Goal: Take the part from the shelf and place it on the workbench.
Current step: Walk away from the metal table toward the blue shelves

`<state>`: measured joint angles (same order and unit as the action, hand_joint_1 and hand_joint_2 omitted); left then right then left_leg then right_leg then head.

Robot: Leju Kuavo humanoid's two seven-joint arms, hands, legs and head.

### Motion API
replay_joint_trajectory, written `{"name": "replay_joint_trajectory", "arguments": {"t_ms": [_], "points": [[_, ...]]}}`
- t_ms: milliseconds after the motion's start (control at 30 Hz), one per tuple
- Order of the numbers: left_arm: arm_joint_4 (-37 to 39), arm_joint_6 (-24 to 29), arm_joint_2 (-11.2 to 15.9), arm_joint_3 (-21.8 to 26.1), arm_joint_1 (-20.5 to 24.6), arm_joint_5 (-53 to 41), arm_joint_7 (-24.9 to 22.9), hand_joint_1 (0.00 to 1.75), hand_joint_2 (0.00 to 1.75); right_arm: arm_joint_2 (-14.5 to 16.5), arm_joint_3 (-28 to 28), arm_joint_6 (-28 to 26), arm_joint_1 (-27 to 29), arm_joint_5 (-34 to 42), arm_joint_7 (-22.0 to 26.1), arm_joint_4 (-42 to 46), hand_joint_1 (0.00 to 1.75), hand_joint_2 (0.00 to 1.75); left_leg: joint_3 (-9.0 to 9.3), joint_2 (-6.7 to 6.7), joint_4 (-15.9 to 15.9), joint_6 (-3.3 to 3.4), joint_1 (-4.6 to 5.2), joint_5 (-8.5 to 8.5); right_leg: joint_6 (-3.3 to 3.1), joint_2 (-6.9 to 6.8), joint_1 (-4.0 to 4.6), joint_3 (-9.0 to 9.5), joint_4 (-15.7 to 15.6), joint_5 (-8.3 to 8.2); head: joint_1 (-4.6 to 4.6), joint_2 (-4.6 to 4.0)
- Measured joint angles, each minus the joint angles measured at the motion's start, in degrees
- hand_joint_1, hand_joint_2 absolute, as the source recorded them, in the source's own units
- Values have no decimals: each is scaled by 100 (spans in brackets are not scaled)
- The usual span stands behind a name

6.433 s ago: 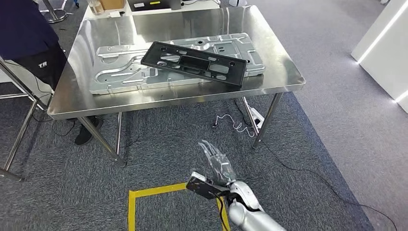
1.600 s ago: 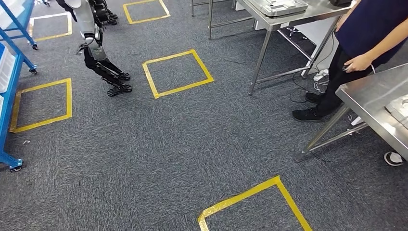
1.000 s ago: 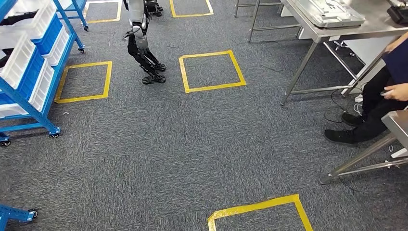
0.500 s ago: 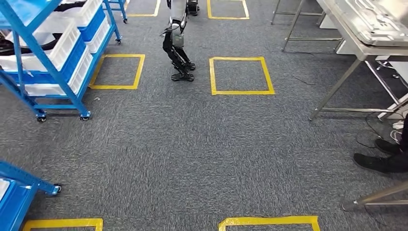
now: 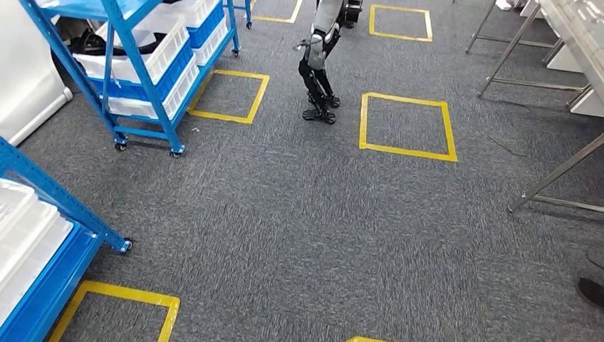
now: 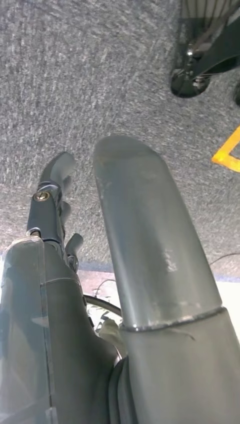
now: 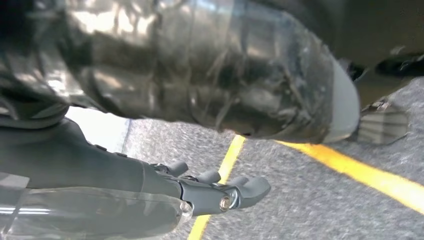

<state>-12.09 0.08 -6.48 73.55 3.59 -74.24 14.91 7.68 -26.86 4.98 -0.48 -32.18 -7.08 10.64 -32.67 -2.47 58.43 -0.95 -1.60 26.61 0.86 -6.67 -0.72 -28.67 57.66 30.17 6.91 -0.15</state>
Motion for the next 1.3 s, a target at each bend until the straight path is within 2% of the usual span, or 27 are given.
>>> {"name": "replay_joint_trajectory", "arguments": {"t_ms": [33, 100, 167, 200, 233, 267, 300, 333, 400, 467, 533, 567, 633, 700, 733, 767, 800, 833, 900, 967, 1033, 1067, 1133, 1200, 1233, 1267, 1300], "points": [[0, 1, 4, 0, -5, 0, 0, 0, 0, 5, 0, 1, -21, -1, 0, 0, 0, 0, 1, 50, -3, 53, 7, -2, 32, 0, -22, 18, -1, 17, -1, 0], [0, 1, 9, 0, 2, -1, 0, 0, 0, 13, 1, 3, -42, -5, 0, 0, 0, 0, 10, 152, -32, 142, 11, -23, 72, 222, -62, -53, 211, 199, -2, 0], [0, 1, 12, 0, 17, -1, 0, 0, 0, 15, 1, 5, -29, -13, 0, 0, 0, 0, 9, 260, -46, 198, 25, -39, 66, 533, -64, -379, 881, 573, -1, 0], [0, 1, 13, 0, 21, -1, 0, 0, 0, 15, 1, 7, -22, -15, 0, -1, 0, 0, 3, 322, -45, 215, 43, -41, 52, 602, -56, -599, 1291, 732, -1, 0], [0, 1, 15, 0, 22, -1, -1, 0, 0, 16, 1, 8, -17, -16, -1, -1, 0, 0, 1, 395, -43, 225, 63, -41, 33, 632, -45, -775, 1594, 797, -1, 0], [0, 1, 15, 0, 21, -2, -1, 0, 0, 16, 1, 8, -11, -17, -2, -2, 0, 0, 7, 476, -41, 233, 83, -39, 2, 648, -30, -866, 1705, 744, -1, 0], [0, 1, 15, 0, 19, -5, -2, 0, 0, 16, 2, 7, -5, -19, -4, -2, 0, 0, 18, 564, -39, 237, 98, -37, -40, 672, -11, -853, 1592, 578, -1, 0], [0, 1, 14, 0, 18, -9, -2, 0, 0, 16, 1, 6, 1, -24, -5, -2, 0, 0, 31, 651, -39, 239, 105, -35, -93, 736, 18, -739, 1262, 330, -1, 0], [0, 1, 3, 0, 22, -21, -2, 0, 0, 14, 0, 6, 21, -46, -7, -2, 0, 0, 37, 802, -35, 232, 106, -33, -200, 1029, 78, -456, 484, -86, -1, 0], [0, 2, -8, 0, 20, -32, -2, 0, 0, 12, -1, 7, 19, -73, -7, -2, 0, 0, 13, 924, -34, 195, 97, -37, -248, 1183, 114, -330, 131, -208, 0, 0], [0, 5, -3, 1, 3, -39, -1, 0, 0, 23, -1, 13, -16, -85, -7, -2, 0, 0, -10, 1042, -58, 127, 96, -56, -266, 1051, 96, -298, 72, -226, 0, 0], [0, 6, 2, 1, -4, -42, 2, 0, 0, 33, -1, 16, -29, -87, -7, -2, 0, 0, -25, 1010, -36, 99, 109, -36, -285, 977, 79, -265, 17, -247, 0, 0], [0, 5, 14, 1, 6, -48, 9, 0, 0, 51, -2, 23, -23, -91, -5, -2, 0, 0, -179, 735, 300, 60, 137, 192, -332, 794, 47, -199, -98, -295, -6, 0], [0, 2, 25, 0, 28, -51, 15, 0, 0, 60, -3, 31, 0, -93, -4, -3, 0, 0, -507, 426, 985, 26, 129, 567, -363, 614, 73, -181, -117, -296, -12, 0], [0, -1, 33, 0, 33, -51, 17, 0, 0, 66, -3, 36, 6, -93, -4, -3, 0, 0, -665, 360, 1319, 3, 115, 697, -365, 522, 80, -183, -111, -287, -12, 0], [0, -2, 41, 0, 30, -53, 17, 0, 0, 70, -3, 38, 6, -93, -4, -4, 0, 0, -735, 328, 1477, -23, 97, 715, -361, 436, 81, -183, -102, -274, -12, 0], [0, -3, 48, 0, 19, -54, 17, 0, 0, 77, -3, 41, 5, -95, -2, -4, 0, 0, -705, 298, 1440, -50, 78, 633, -350, 354, 73, -182, -87, -257, -12, 0], [0, -4, 55, 0, 8, -56, 17, 0, 0, 84, -3, 44, 2, -96, 0, -4, 0, 0, -561, 249, 1185, -74, 60, 464, -331, 277, 63, -180, -63, -234, -12, 0], [0, -4, 67, 0, 1, -62, 17, 0, 0, 96, -3, 49, -4, -99, 5, -4, 0, 0, -120, 11, 383, -86, 50, 128, -272, 146, 59, -175, 14, -168, -12, 0], [0, -4, 78, 0, 13, -69, 25, 0, 0, 108, -4, 54, -11, -99, 9, -4, 0, 0, 91, -132, -21, -24, 70, 23, -205, 45, 72, -166, 77, -112, -10, 0], [0, -5, 87, 0, 3, -73, 34, 0, 0, 120, -5, 57, -37, -100, 11, -4, 0, 0, 70, -42, -37, 60, 87, 22, -147, -40, 74, -139, 87, -91, -8, 0], [0, -5, 91, 0, -7, -74, 38, 0, 0, 122, -5, 57, -52, -100, 11, -3, 0, 0, 75, 11, -57, 95, 80, 6, -114, -26, 57, -125, 106, -67, -9, 0], [0, -6, 93, 0, -7, -79, 46, 0, 0, 125, -11, 57, -57, -100, 11, -1, 0, 0, 88, 113, -100, 162, 53, -36, -51, 204, 25, -201, 330, 119, -8, 0], [0, -7, 93, 0, 13, -89, 55, 0, 0, 126, -32, 57, -36, -99, 11, -1, 0, 0, 60, 224, -104, 210, 46, -71, -14, 518, 1, -506, 993, 503, -8, 0], [0, -8, 94, 0, 22, -95, 57, 0, 0, 126, -46, 57, -28, -99, 11, -2, 0, 0, 39, 291, -99, 227, 46, -85, -6, 595, -6, -683, 1360, 664, -8, 0], [0, -8, 95, 0, 25, -102, 60, 0, 0, 126, -57, 58, -23, -99, 11, -2, 0, 0, 24, 369, -93, 232, 47, -93, 0, 625, -11, -796, 1593, 716, -8, 0], [0, -8, 96, 0, 22, -108, 61, 0, 0, 125, -64, 58, -21, -99, 11, -2, 0, 0, 17, 451, -85, 230, 46, -97, 1, 637, -17, -810, 1611, 644, -8, 0]]}}
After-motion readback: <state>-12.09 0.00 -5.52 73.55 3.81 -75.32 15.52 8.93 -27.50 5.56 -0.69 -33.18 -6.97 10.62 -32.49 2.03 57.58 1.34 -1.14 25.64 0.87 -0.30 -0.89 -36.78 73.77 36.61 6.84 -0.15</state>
